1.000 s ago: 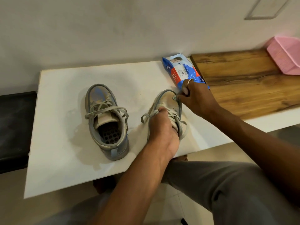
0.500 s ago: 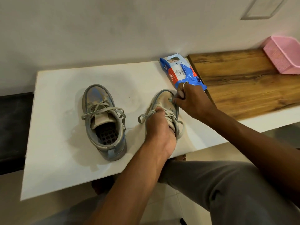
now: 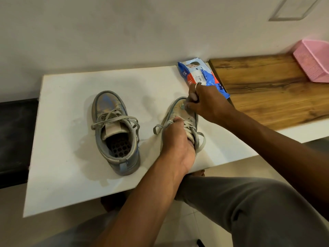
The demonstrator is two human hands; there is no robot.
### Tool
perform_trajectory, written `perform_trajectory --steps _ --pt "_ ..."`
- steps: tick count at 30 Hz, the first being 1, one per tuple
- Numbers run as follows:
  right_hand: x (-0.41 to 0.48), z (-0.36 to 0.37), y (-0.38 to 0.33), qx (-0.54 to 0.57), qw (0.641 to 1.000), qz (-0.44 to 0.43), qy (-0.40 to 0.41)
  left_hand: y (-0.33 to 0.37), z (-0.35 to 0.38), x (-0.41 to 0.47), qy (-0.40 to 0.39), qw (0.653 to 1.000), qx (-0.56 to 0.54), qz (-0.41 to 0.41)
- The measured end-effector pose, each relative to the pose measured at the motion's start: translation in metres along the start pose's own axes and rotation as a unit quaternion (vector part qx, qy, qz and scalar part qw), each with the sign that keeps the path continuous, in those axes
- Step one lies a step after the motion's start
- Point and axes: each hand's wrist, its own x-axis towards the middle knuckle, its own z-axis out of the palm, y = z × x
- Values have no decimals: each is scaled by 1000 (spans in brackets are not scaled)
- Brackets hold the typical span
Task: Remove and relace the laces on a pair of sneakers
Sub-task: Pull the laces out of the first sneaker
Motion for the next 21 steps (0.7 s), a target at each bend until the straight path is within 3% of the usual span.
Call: perform_trajectory --steps 2,7,11,14,17,21 --pt "1 1 -2 2 1000 -2 13 -1 0 -1 2 1000 4 -5" --pt "-5 1 -5 7 998 -18 -65 1 0 -1 -19 1000 -3 4" --pt "13 -7 -13 -23 999 -43 -11 -1 -2 -3 12 999 30 -8" --pt "16 -1 -28 -32 986 -117 -115 2 2 -7 6 1000 11 -4" --pt "16 -2 -33 -94 965 -177 -167 3 3 -11 17 1000 23 -7" --pt "36 -17 -28 -177 956 -154 -178 4 5 -18 23 998 50 -2"
